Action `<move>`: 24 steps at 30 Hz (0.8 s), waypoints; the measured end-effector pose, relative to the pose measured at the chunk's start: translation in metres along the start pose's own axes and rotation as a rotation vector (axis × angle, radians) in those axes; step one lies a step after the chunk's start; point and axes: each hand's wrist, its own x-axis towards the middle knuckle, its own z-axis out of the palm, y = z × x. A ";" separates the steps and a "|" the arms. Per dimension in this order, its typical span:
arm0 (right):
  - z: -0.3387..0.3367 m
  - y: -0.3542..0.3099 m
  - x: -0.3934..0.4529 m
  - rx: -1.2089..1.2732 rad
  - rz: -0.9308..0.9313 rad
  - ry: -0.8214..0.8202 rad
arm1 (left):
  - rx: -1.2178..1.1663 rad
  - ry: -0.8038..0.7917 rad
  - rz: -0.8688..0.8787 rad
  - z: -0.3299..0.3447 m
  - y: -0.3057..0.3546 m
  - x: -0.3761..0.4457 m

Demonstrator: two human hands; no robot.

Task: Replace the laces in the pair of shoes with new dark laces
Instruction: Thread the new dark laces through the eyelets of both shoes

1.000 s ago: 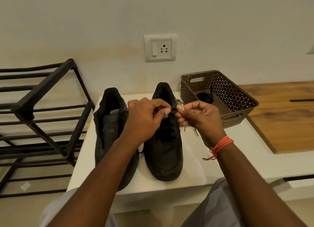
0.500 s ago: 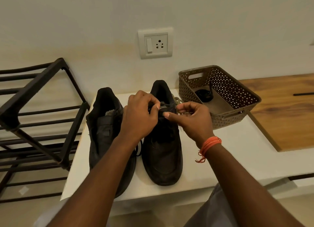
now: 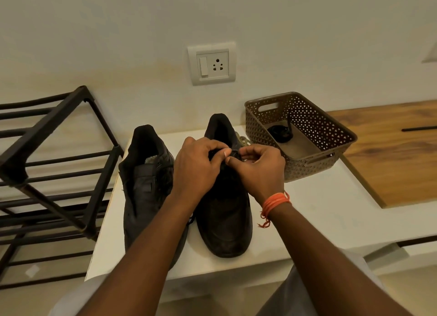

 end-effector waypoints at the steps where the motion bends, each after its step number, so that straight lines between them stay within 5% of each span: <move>1: 0.000 0.000 0.000 -0.001 -0.003 0.000 | 0.014 0.010 0.003 0.000 0.001 0.000; 8: 0.001 0.001 0.001 0.006 0.009 0.005 | 0.142 -0.010 -0.038 0.004 -0.002 0.003; 24: -0.006 0.009 0.010 0.145 0.070 -0.126 | -0.125 -0.220 -0.124 0.007 -0.009 0.016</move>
